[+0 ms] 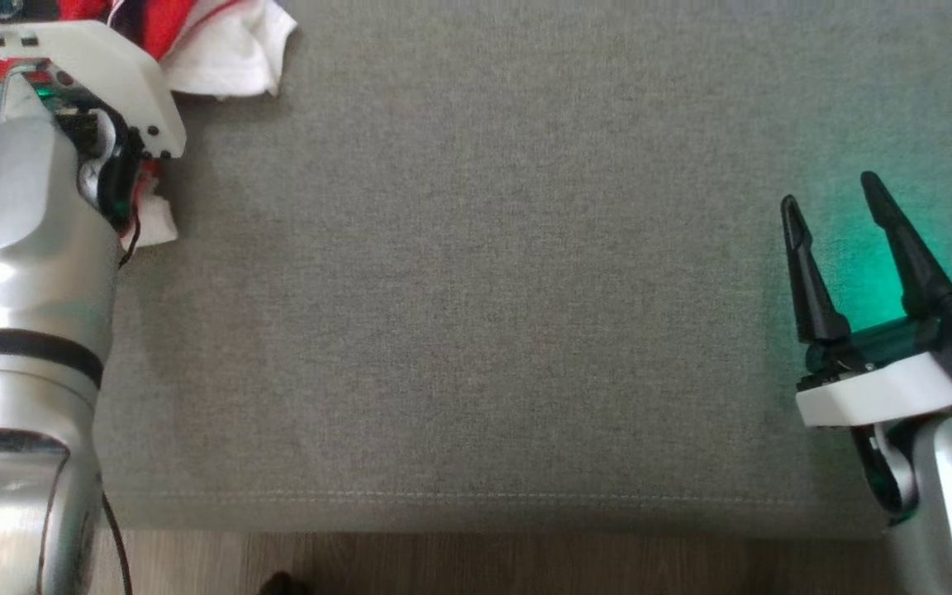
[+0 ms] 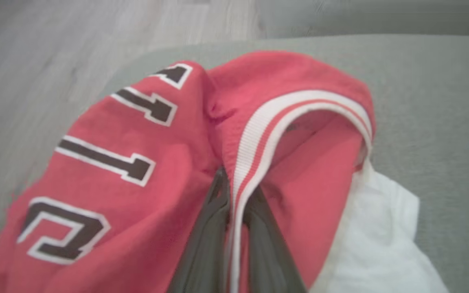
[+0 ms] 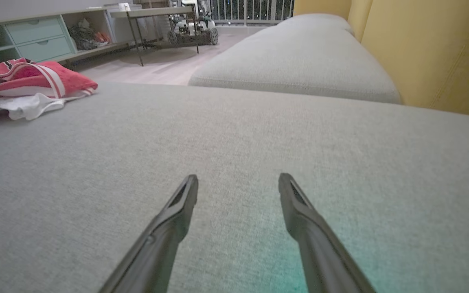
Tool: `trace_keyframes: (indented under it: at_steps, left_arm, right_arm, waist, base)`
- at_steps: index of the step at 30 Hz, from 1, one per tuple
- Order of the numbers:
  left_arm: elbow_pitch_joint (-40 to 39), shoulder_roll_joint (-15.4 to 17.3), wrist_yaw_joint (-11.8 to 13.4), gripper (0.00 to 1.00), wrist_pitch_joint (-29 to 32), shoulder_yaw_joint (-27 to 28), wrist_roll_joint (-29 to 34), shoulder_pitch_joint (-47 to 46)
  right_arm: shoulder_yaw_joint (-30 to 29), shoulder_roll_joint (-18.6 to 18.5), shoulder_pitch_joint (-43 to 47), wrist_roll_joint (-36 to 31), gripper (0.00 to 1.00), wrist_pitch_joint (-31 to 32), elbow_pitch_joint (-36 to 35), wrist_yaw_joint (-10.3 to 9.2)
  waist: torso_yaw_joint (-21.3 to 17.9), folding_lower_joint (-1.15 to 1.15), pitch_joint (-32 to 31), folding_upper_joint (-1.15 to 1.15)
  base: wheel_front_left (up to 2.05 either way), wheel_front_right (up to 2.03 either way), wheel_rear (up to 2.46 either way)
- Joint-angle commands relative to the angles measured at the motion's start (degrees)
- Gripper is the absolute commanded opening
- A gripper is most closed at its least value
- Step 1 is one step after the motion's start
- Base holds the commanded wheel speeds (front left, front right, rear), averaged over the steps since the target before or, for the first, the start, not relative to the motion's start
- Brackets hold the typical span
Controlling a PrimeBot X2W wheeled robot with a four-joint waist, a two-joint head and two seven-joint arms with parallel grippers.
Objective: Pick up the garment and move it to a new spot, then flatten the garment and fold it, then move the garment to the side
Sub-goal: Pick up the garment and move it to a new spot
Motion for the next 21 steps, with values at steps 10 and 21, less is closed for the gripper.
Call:
trace_keyframes:
  at_steps: [10, 21]
  left_arm:
    - [-6.11, 2.36, -1.28, 0.00, -12.09, -2.78, 1.59, -1.10]
    - [-17.75, -1.14, -1.74, 0.00, -11.78, -8.05, -0.14, 1.96]
  right_arm:
    - [2.13, 3.39, 2.81, 0.44, 1.00, -0.52, -0.11, -0.02]
    - [2.95, 6.30, 4.53, 0.66, 1.00, -0.52, -0.79, -0.02]
  waist:
    - [-0.62, -0.01, -11.38, 0.00]
    - [-6.78, -0.01, -19.96, 0.00]
  base:
    - [0.00, 0.00, 0.00]
    - [0.00, 0.00, 0.00]
